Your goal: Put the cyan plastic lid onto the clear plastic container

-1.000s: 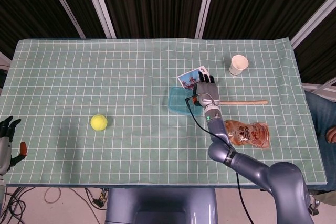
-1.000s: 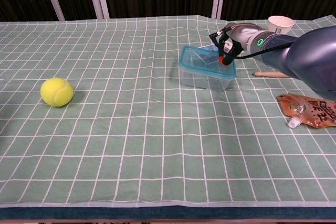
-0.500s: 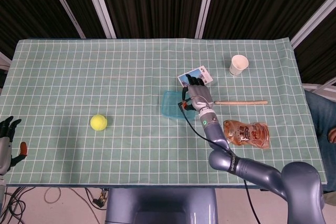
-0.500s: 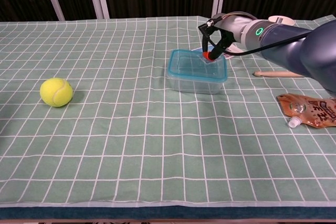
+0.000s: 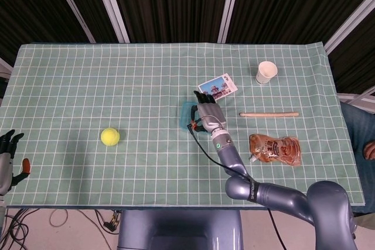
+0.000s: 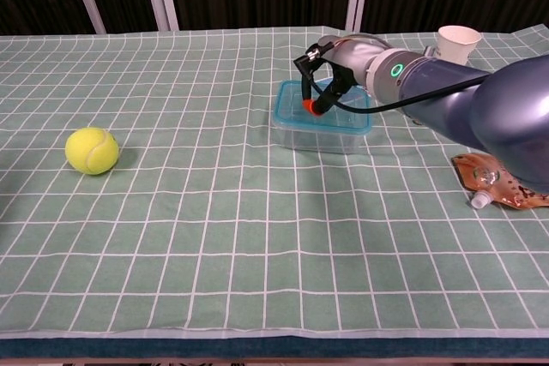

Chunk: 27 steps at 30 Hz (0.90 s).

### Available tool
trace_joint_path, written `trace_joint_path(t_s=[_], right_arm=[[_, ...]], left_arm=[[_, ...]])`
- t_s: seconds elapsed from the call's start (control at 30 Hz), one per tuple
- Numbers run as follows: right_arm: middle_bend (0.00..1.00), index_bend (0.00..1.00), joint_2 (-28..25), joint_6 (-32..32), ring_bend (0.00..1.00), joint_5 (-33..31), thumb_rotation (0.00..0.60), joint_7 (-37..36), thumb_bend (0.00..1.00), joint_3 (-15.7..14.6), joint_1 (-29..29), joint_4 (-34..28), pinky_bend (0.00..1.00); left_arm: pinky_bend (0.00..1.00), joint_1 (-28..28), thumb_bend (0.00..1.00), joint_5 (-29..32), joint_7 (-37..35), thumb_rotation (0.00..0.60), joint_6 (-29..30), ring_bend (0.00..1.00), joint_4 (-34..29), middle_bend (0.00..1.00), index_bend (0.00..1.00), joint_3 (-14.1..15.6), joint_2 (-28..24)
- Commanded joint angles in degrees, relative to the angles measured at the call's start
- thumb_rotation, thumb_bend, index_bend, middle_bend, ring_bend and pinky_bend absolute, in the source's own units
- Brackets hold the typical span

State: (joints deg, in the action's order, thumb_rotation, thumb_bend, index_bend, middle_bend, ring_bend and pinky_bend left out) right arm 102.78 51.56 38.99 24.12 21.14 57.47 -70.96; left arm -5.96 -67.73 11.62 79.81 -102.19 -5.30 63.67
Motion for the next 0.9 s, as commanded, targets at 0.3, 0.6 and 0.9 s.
trace_joint_path(t_s=[0.3,0.6,0.9], right_arm=[[0.02,0.82,2.15,0.53,0.00,-0.03,0.600,0.81,0.46,-0.28,0.90,1.08,0.00],[0.02,0.82,2.38,0.05,0.00,-0.16,0.600,1.23,0.46,-0.62,0.92,1.60,0.00],[0.02,0.82,2.90,-1.26,0.00,-0.81,0.600,2.15,0.46,-1.57,1.11,2.25,0.00]], left_arm=[[0.00,-0.04,0.55,0.01,-0.31,0.600,-0.14,0.00,-0.05,0.00,0.13,-0.04,-0.22],[0.00,-0.05,0.55,0.00,-0.35,0.600,-0.21,0.00,-0.13,0.00,0.13,0.01,-0.29],[0.00,-0.03,0.55,0.05,-0.44,0.600,-0.15,0.00,-0.19,0.00,0.13,-0.02,-0.31]])
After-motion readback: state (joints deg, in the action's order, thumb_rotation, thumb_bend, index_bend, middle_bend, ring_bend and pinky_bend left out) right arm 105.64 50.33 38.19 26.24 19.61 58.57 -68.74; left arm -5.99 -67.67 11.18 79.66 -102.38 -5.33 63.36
